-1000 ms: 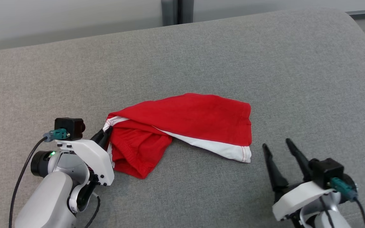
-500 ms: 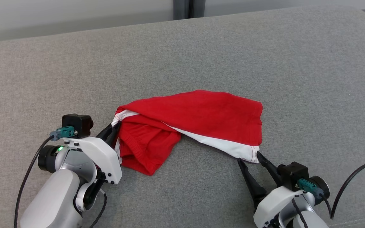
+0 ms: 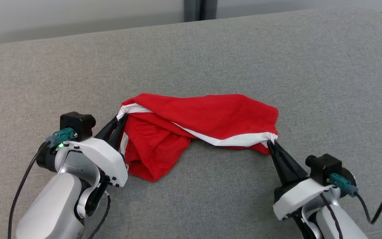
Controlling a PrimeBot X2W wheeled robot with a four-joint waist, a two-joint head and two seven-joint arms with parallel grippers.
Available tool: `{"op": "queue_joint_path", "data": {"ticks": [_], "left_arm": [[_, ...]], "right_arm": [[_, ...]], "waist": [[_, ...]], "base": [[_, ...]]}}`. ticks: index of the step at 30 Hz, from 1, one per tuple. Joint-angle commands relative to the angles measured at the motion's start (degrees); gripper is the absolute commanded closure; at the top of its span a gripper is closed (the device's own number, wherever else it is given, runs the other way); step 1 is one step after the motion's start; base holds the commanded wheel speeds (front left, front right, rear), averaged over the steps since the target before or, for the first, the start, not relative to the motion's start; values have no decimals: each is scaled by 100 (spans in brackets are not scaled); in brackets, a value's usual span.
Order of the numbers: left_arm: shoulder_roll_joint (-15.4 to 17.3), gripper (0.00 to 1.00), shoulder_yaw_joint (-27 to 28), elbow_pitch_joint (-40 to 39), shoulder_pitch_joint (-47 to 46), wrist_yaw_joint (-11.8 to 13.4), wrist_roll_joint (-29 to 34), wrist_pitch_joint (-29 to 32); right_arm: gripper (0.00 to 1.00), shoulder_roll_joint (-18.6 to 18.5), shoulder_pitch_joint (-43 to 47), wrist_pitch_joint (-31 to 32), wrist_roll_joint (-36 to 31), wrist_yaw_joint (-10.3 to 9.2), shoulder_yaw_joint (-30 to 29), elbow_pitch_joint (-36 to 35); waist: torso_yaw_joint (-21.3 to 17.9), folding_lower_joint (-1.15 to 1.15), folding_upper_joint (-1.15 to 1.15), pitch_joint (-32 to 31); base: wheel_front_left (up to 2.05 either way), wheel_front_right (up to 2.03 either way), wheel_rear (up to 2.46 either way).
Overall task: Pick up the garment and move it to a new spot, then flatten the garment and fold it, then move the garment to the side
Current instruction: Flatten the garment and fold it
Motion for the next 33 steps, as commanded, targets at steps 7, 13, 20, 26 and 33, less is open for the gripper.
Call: {"op": "queue_joint_path", "data": {"ticks": [7,13,20,26,33], "left_arm": [[225,100,33,-675,-222,32,234,-173],[431,100,43,-1330,-504,-2,415,-151],[664,100,195,-2104,-883,63,548,-25],[768,100,413,-2502,-1070,165,481,30],[792,100,488,-2564,-1027,149,329,42]], "right_arm": [[100,-331,-317,48,-22,12,-307,-878],[100,-632,-784,339,-159,12,-821,-1759],[100,-872,-1435,810,-224,12,-1222,-2580],[100,-942,-1688,1060,-140,12,-1433,-2810],[100,-948,-1779,1166,108,11,-1451,-2719]], "waist": [[-26,0,0,-223],[-15,0,0,-525],[26,0,0,-818],[84,0,0,-956],[70,0,0,-802]], "base": [[0,0,0],[0,0,0],[0,0,0],[0,0,0],[0,0,0]]}}
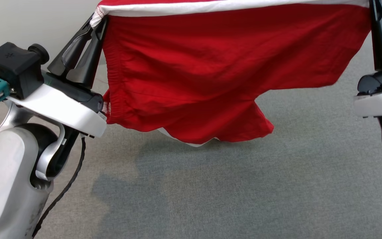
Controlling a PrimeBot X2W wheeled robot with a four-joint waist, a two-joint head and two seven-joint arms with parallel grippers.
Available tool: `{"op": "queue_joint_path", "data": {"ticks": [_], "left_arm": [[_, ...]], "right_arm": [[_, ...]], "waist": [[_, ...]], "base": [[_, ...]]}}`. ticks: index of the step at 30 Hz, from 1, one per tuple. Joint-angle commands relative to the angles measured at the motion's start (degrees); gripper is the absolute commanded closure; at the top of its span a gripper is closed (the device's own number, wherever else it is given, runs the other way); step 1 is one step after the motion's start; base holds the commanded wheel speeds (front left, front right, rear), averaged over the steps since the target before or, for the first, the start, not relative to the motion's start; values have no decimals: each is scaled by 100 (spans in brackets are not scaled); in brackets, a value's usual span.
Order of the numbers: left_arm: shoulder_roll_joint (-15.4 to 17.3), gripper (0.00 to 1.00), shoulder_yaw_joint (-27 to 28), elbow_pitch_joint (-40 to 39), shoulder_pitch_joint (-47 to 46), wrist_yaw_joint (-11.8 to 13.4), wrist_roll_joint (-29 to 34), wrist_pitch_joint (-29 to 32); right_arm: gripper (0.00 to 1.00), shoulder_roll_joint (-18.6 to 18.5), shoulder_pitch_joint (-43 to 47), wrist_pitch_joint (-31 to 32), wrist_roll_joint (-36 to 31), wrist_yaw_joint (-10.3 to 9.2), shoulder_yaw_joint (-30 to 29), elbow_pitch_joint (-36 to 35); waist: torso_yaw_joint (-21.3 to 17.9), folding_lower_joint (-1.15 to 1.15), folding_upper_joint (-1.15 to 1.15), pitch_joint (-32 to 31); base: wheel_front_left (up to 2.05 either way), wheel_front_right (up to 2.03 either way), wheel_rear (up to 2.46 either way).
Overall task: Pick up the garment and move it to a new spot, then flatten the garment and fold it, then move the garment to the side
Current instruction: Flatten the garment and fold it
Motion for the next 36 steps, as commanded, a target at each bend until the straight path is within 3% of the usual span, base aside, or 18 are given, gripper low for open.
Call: {"op": "queue_joint_path", "data": {"ticks": [1,5,11,23,27,36], "left_arm": [[-2,100,32,50,-70,-20,-43,-31],[-70,100,27,286,-385,-102,-59,-98],[-353,100,-79,1077,-1477,-423,16,-329],[-997,100,-216,3899,-3815,-902,407,-1670],[-1195,100,-417,4856,-3903,-995,466,-1945],[-1724,100,-478,6958,-3254,-1109,11,-2164]], "right_arm": [[100,-29,-121,11,96,10,-15,71],[100,-44,-464,-7,343,6,18,359],[100,-117,-1595,-198,611,6,264,1100],[100,116,-4282,-1139,1034,6,1106,3737],[100,304,-4477,-1314,1218,6,1447,4660],[100,693,-3781,-1397,1838,6,2243,6356]], "waist": [[-16,0,0,124],[-30,0,0,471],[-35,0,0,1103],[22,0,0,1687],[46,0,0,1723],[75,0,0,1746]], "base": [[0,0,0],[0,0,0],[0,0,0],[0,0,0],[0,0,0],[0,0,0]]}}
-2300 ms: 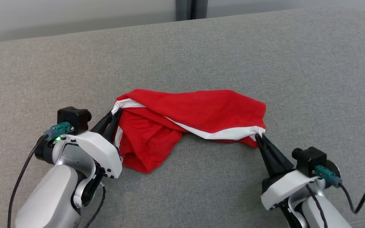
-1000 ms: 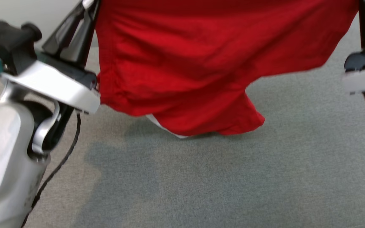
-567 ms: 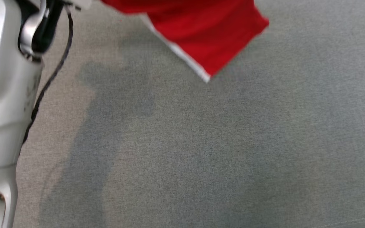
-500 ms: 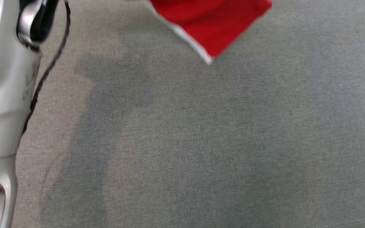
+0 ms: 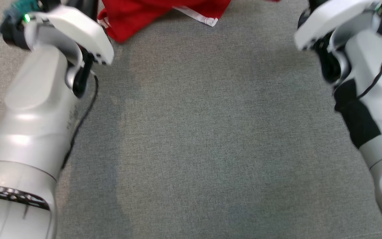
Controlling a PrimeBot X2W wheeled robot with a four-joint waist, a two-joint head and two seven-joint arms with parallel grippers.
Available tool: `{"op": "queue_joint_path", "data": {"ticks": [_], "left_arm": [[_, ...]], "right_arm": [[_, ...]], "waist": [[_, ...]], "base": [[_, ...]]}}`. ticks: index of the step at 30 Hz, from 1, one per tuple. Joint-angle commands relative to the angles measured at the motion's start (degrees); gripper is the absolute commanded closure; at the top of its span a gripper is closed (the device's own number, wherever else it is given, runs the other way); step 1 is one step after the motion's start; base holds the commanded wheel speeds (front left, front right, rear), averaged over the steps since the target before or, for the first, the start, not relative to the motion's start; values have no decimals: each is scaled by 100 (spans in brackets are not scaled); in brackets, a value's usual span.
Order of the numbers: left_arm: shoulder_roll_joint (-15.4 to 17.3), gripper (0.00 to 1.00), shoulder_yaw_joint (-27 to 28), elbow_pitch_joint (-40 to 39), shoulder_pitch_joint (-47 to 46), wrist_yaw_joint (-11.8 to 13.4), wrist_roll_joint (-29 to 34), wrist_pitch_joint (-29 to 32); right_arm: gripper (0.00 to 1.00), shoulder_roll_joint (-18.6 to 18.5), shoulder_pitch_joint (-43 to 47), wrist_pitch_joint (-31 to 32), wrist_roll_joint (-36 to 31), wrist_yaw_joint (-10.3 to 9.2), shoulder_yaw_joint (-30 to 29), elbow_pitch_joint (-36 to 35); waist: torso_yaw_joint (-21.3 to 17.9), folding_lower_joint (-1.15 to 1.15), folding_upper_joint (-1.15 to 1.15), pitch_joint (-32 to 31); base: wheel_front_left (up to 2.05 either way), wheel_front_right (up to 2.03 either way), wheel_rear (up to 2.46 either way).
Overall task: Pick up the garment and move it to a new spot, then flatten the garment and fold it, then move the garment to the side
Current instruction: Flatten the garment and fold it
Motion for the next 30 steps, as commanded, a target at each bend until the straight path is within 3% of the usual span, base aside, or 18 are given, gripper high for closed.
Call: {"op": "queue_joint_path", "data": {"ticks": [1,8,14,18,30], "left_arm": [[-82,100,68,261,127,-17,-110,-70],[-244,100,180,660,623,-61,-260,-179],[-192,100,459,-107,1518,127,-2,-173],[-157,100,583,-904,2522,284,402,-175],[141,100,622,-3405,5548,539,1119,-175]], "right_arm": [[100,31,190,-11,162,2,128,179],[100,143,978,-132,701,2,622,305],[100,35,1788,-189,982,2,925,-40],[100,-111,2561,-187,921,2,968,-664],[100,-414,5408,-185,216,2,-168,-2783]], "waist": [[13,0,0,-14],[-25,0,0,-178],[-44,0,0,-436],[-91,0,0,-664],[16,0,0,-1460]], "base": [[0,0,0],[0,0,0],[0,0,0],[0,0,0],[0,0,0]]}}
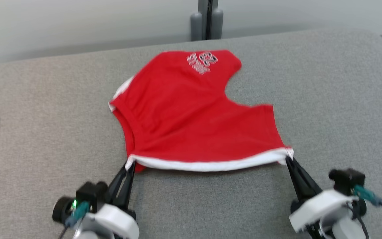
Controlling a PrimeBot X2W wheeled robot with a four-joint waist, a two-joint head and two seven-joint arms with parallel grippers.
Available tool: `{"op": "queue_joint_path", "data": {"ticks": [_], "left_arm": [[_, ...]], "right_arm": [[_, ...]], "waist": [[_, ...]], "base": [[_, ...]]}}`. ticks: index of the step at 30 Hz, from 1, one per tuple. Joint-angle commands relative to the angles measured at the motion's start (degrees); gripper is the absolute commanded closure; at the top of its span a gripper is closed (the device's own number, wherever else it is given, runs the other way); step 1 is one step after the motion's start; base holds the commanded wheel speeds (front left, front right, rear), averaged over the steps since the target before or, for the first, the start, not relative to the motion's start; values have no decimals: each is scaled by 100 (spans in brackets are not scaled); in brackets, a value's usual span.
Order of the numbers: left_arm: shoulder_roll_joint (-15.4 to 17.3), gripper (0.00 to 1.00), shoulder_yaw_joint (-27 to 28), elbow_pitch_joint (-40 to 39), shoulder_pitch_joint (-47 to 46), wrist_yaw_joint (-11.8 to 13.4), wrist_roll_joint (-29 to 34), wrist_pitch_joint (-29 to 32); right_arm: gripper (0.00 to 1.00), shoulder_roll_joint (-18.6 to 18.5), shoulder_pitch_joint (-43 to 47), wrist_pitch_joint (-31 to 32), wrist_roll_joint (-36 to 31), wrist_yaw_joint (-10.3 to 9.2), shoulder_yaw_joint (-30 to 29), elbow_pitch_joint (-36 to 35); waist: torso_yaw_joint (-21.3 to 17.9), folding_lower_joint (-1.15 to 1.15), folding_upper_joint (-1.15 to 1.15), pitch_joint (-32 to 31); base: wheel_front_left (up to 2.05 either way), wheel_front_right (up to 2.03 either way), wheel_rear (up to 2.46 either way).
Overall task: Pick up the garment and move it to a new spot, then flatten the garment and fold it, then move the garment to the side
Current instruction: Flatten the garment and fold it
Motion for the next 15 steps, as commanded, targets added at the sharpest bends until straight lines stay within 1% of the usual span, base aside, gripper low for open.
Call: {"op": "queue_joint_path", "data": {"ticks": [1,6,9,15], "left_arm": [[67,100,3,-209,215,88,33,-3],[94,100,58,-1369,1188,443,-135,306],[170,100,85,-2066,1684,666,-193,574],[375,100,137,-3225,2342,912,-288,1081]], "right_arm": [[100,-35,264,-26,-124,2,-109,-195],[100,37,1306,43,-522,2,-584,-1118],[100,130,1890,277,-773,2,-916,-1742],[100,350,2782,953,-1263,2,-1553,-3097]], "waist": [[59,0,0,-174],[88,0,0,-397],[118,0,0,-525],[165,0,0,-671]], "base": [[0,0,0],[0,0,0],[0,0,0],[0,0,0]]}}
